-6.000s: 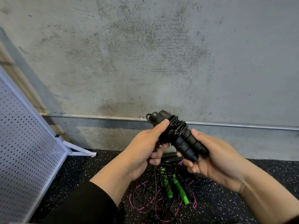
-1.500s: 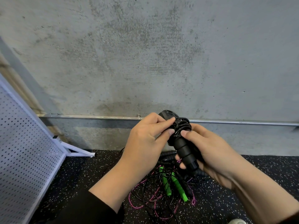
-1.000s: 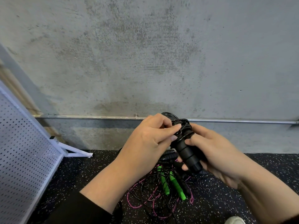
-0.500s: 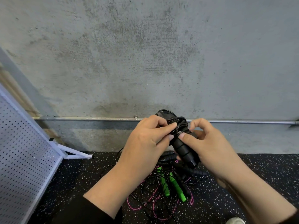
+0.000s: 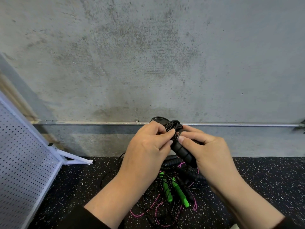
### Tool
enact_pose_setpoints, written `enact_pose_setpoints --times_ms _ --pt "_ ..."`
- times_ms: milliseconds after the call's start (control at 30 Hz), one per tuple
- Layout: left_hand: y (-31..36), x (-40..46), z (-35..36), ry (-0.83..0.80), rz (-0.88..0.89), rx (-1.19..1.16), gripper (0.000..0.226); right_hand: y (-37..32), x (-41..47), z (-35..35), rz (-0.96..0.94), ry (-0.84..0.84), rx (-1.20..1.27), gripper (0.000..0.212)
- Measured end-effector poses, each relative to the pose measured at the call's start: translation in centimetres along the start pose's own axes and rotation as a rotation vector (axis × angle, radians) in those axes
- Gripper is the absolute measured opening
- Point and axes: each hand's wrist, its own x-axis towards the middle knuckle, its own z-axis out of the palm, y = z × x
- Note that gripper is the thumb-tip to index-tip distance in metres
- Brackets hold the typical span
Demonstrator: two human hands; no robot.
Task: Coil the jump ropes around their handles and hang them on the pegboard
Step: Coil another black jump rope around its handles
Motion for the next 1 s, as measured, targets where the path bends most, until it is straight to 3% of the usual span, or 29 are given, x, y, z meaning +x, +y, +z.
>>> enact_pose_setpoints --times_ms 333,567,767,1000 --pt "0.7 -0.1 -0.3 0.054 0.09 0.191 0.023 -0.1 -0.3 0.4 -0.073 0.004 0.054 0.017" --pt "0.0 -0.1 -0.1 -0.009 0.173 0.129 0.033 -0.3 0.0 0.2 -0.016 0.041 0.155 0.015" --pt "-0.6 0.0 0.2 0.035 0.216 0.13 0.036 -0.4 -0.1 0.2 0.094 0.068 0.275 0.013" --pt "-0.3 -0.1 0.4 0.108 0.082 0.03 0.038 -0.7 0.0 0.5 0.186 0.064 0.337 0.015"
